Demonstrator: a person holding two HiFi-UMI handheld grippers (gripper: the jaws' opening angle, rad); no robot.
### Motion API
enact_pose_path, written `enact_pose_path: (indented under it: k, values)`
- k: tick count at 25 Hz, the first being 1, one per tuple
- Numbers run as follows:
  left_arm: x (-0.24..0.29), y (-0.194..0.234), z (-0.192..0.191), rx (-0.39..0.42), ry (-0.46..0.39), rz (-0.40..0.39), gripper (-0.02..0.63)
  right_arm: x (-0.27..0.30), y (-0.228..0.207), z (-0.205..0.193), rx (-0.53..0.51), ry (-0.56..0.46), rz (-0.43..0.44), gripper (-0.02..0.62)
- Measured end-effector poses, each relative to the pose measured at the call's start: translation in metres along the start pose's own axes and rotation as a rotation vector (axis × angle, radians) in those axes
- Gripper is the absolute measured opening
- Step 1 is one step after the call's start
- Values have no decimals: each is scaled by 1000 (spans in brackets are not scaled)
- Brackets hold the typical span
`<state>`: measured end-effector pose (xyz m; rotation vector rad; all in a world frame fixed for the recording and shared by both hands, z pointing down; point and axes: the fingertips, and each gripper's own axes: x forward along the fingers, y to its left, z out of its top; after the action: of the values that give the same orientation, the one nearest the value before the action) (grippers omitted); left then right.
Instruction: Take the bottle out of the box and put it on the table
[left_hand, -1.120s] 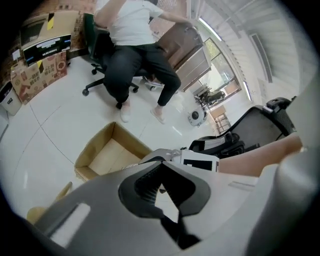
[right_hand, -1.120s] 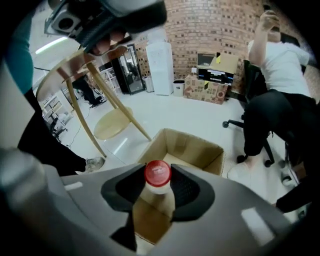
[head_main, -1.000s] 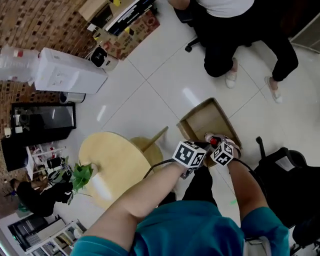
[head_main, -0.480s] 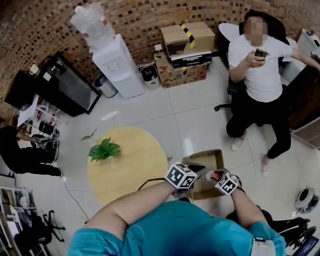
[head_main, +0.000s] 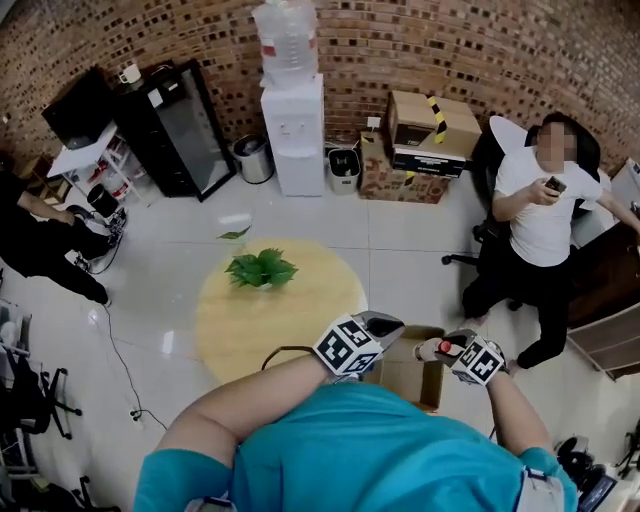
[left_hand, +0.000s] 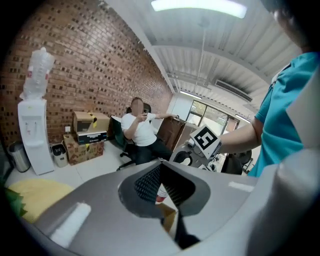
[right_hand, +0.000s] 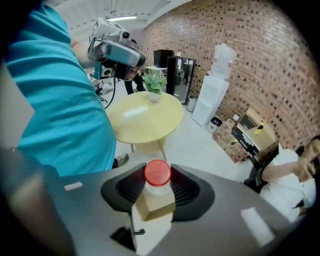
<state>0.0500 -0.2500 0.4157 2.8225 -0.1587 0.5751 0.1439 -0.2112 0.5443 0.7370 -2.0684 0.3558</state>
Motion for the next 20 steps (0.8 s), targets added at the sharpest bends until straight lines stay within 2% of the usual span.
enact_pose_path:
  k: [6, 10, 14, 17, 20]
  values:
    - [-141, 0, 12, 32, -175, 67, 0, -38, 55, 128, -78, -47, -4, 150]
    - [-228, 17, 9, 41, -265, 142, 0, -37, 90, 215, -152, -97, 38, 150]
    - [-298, 33, -15, -6, -324, 207, 0, -7, 126, 278, -221, -101, 89, 150]
    - [-339, 49, -30, -11, -359, 242, 0, 28, 139, 320, -275, -89, 104, 150]
    - [-362, 63, -54, -15, -371, 286, 0, 69, 152, 344, -310, -66, 131, 150]
